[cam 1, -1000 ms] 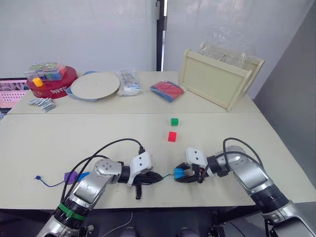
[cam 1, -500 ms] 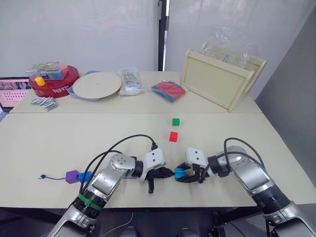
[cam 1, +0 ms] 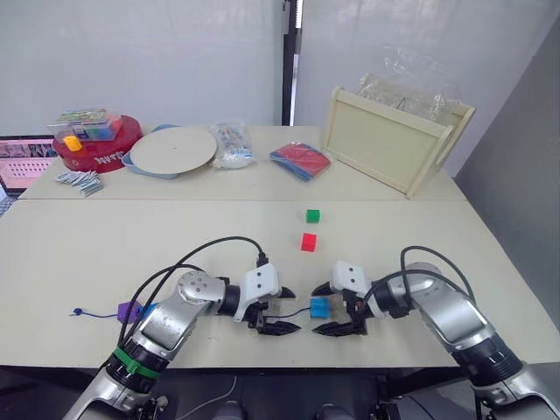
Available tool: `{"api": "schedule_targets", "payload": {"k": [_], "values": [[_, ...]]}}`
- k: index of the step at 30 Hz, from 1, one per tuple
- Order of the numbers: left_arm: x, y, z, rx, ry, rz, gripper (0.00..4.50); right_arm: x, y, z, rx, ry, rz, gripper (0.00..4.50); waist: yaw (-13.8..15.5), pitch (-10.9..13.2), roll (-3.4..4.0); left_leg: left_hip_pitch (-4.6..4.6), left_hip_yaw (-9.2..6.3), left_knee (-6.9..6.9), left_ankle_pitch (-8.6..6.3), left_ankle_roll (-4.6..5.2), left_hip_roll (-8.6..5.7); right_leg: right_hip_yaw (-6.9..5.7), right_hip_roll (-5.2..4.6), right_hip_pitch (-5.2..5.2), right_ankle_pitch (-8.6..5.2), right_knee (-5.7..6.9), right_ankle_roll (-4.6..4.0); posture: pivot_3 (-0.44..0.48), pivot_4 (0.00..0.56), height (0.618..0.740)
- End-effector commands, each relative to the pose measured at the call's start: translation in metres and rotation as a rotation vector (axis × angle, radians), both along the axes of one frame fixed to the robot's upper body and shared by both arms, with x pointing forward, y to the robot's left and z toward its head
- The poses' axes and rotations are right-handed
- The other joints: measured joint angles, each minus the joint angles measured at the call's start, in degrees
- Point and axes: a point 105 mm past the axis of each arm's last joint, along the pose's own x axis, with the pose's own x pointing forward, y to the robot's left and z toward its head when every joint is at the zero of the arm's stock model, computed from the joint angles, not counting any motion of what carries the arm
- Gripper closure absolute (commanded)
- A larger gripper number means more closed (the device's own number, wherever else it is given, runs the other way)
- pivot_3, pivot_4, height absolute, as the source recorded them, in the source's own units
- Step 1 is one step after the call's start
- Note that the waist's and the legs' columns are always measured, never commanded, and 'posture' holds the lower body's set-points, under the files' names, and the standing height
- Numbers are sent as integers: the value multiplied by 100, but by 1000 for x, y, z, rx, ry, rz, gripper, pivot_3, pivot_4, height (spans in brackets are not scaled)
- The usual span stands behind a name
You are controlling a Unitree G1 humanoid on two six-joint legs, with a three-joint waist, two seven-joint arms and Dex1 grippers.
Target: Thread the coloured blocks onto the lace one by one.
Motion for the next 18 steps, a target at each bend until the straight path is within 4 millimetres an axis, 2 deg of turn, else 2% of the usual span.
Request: {"api": "schedule_targets", "payload": {"k": [1, 3, 7, 11, 17, 18], "values": [[2, -12, 9, -21, -43, -22, 667, -3, -2, 22, 40, -56, -9, 31, 16, 0, 0, -1, 0, 0, 0, 0, 0, 0, 0, 0, 0, -1, 0, 0, 150, 740], [6, -22, 7, -12, -58, -34, 667, -6, -10, 24, 28, -61, -29, 31, 56, 0, 0, -4, 0, 0, 0, 0, 0, -1, 0, -1, 0, -3, 0, 0, 150, 740], [16, -45, 5, -7, -84, -67, 667, -18, -28, 15, -12, -55, -76, 31, 109, 1, -2, -13, -1, 3, 0, 1, -6, -2, -4, -1, 2, -11, 5, 0, 150, 740], [14, -52, 4, -7, -62, -114, 667, -21, -29, 9, -13, -63, -108, 31, 10, 1, -1, -14, 1, 1, -3, 5, -4, 3, -1, -10, 2, -6, 5, 0, 150, 740], [11, -56, -3, 17, -45, -149, 667, -20, -33, -4, -37, -75, -167, 31, 22, 1, -1, -13, 0, 0, -2, 4, -5, 3, 1, -11, 2, -3, 5, 0, 150, 740], [11, -56, -4, 24, -44, -151, 924, -21, -33, -5, -34, -73, -169, 10, 28, 0, -1, -14, 0, 0, -2, 4, -4, 3, 1, -11, 2, -3, 5, 0, 150, 740]]}}
